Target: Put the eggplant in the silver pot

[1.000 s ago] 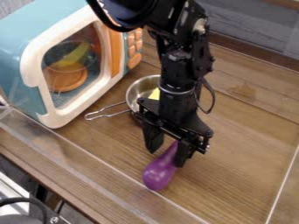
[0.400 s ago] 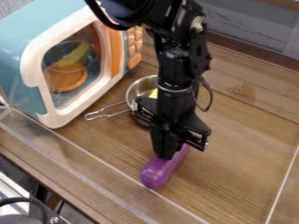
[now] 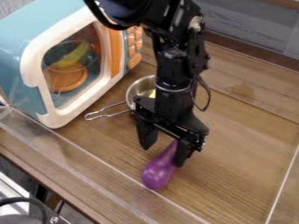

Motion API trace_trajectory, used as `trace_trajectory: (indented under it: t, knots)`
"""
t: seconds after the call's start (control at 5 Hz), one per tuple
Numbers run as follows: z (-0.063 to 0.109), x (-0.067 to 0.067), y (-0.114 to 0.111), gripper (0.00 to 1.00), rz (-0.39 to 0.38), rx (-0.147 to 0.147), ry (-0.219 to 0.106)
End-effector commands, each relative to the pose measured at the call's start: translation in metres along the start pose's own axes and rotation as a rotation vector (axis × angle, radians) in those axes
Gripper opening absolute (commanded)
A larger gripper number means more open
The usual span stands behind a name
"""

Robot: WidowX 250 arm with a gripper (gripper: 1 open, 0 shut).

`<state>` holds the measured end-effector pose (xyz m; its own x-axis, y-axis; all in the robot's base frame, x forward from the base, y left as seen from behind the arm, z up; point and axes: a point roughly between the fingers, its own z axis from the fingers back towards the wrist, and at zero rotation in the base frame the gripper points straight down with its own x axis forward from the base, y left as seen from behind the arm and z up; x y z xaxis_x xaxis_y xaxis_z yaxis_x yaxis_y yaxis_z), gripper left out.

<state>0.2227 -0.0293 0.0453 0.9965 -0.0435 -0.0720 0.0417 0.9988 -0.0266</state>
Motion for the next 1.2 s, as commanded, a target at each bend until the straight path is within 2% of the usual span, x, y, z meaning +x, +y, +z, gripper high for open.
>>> trace_trajectory:
  t: [0.0,0.2,0.4,1.0]
  knots:
    - [0.0040,0.0048,0.0021,1.00,0.011,-0.003,-0.038]
    - [0.0000,0.0044,0.0027,1.00,0.016,-0.004,-0.037]
    - [-0.0032,0.0038,0.0036,0.00,0.020,-0.006,-0.034]
    - [0.0059,0.0014,0.0074,0.00,0.005,-0.001,-0.030]
